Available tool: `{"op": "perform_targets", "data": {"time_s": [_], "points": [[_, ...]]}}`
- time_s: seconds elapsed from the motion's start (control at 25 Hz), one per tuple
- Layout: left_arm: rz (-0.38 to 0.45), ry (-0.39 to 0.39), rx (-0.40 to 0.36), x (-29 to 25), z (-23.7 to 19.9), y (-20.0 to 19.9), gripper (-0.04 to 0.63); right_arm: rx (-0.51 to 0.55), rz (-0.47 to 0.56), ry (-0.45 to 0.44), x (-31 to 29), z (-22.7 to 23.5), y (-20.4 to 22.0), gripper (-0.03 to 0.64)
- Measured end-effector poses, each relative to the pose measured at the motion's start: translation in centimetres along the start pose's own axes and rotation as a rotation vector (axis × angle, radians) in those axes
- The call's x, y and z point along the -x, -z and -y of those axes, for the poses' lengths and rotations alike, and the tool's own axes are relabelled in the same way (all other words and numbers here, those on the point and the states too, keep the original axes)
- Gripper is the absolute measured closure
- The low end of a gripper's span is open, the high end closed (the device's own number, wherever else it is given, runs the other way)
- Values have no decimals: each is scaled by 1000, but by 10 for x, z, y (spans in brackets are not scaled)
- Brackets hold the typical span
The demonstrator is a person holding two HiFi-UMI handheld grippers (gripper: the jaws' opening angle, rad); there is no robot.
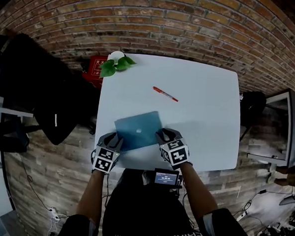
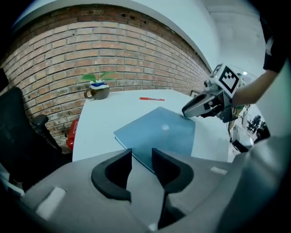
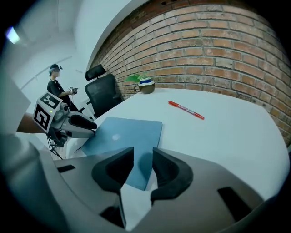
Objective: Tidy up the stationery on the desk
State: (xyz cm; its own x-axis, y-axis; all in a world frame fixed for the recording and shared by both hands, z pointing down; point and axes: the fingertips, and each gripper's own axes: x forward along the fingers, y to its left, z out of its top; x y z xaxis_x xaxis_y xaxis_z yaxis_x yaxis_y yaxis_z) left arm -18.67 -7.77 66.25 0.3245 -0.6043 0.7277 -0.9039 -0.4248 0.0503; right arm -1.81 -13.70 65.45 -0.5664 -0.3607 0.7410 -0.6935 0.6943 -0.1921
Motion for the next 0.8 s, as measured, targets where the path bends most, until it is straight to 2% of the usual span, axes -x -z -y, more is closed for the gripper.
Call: {"op": "perform_targets", "data": {"time_s": [0.32, 0.48, 0.64, 0.8], "points": [[-36, 36, 56, 3, 1, 9, 468, -10, -32, 33, -7, 3, 11, 459], [-33, 51, 84, 3, 4, 12, 489, -39, -39, 11, -12, 1, 14, 468], [-32, 51, 81, 2, 8, 12, 503, -57, -26, -1, -12, 3, 12, 476], [-56, 110, 65, 0, 28, 11, 503, -60, -17, 52, -10, 21, 8, 496]]}}
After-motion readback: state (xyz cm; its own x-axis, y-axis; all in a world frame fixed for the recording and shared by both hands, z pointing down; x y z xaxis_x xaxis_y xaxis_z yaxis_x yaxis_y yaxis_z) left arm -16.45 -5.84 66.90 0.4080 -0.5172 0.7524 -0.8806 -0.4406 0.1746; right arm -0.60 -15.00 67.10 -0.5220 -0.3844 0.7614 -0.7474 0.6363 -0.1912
